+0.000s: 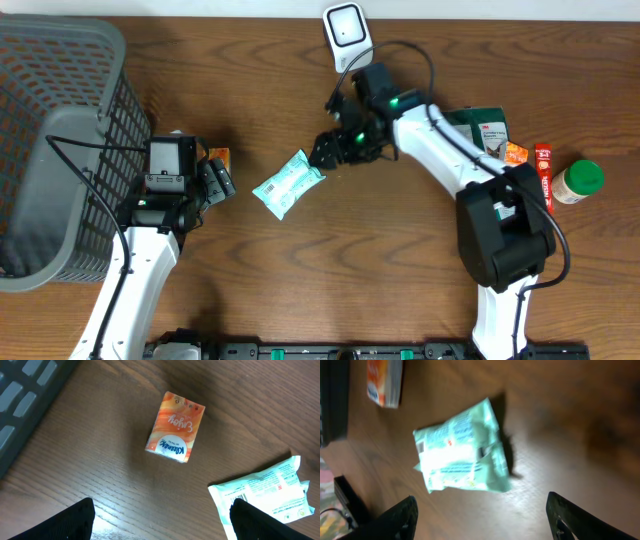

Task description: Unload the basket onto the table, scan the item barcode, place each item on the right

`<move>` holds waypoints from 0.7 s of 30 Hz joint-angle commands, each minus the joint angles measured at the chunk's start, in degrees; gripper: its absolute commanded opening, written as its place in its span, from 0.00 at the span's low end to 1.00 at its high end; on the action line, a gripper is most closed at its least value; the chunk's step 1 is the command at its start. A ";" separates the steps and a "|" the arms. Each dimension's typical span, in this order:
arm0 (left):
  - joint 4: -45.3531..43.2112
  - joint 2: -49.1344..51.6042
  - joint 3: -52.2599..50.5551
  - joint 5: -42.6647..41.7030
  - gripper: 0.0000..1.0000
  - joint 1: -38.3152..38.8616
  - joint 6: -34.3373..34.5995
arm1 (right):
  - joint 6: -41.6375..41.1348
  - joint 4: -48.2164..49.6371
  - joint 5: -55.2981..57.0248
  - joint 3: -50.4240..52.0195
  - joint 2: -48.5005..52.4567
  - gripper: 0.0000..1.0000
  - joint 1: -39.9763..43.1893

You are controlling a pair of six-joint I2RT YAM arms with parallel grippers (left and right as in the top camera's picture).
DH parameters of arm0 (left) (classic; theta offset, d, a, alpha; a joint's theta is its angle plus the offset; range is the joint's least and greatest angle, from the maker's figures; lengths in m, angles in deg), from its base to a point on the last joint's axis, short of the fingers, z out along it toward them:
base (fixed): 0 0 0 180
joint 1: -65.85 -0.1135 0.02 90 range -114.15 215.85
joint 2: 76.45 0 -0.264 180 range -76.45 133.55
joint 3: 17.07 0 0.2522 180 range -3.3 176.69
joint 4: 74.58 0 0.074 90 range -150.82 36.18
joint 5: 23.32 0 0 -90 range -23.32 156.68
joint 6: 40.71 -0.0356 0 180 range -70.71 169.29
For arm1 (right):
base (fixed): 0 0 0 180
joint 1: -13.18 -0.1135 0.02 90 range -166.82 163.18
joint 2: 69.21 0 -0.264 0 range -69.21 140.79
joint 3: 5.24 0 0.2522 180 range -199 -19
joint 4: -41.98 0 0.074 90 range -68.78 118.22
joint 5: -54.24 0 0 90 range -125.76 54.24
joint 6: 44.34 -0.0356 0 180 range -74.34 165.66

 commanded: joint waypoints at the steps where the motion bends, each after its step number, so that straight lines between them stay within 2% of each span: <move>1: -1.16 0.00 1.40 0.02 0.88 0.02 0.37 | -2.97 -1.95 0.52 0.85 -0.79 0.77 -1.62; 3: -0.90 0.09 1.36 -3.72 0.87 0.02 0.35 | -2.64 -4.20 0.52 0.85 -0.79 0.78 -1.62; 4: -0.94 0.11 1.36 -8.09 0.78 0.13 -1.16 | -1.84 -5.35 0.52 0.85 -0.79 0.78 -1.51; 5: -1.01 0.48 1.36 -16.02 0.38 0.39 -5.99 | -0.46 -6.99 0.52 0.85 -0.79 0.78 -1.29; 6: -1.03 0.96 1.31 -19.02 0.25 0.83 -7.61 | 0.04 -7.85 0.52 0.85 -0.79 0.78 -1.11; 8: -0.96 2.64 1.25 -18.75 0.11 2.34 -7.87 | 0.70 -9.01 0.52 0.85 -0.79 0.78 -0.63; 9: -1.20 3.89 1.25 -17.62 0.08 3.10 -7.98 | 0.66 -9.09 0.50 0.85 -0.79 0.78 -0.28; 15: -6.86 14.25 1.25 -16.65 0.07 7.96 -13.88 | 0.66 -9.09 0.52 1.31 -0.79 0.78 0.74; 17: -10.45 17.88 1.25 -15.54 0.07 8.87 -13.88 | 0.70 -8.61 0.57 2.10 -0.79 0.78 0.79; 21: -14.95 23.02 1.25 -15.54 0.07 9.03 -13.86 | 0.66 -2.51 0.55 4.85 -0.79 0.77 1.31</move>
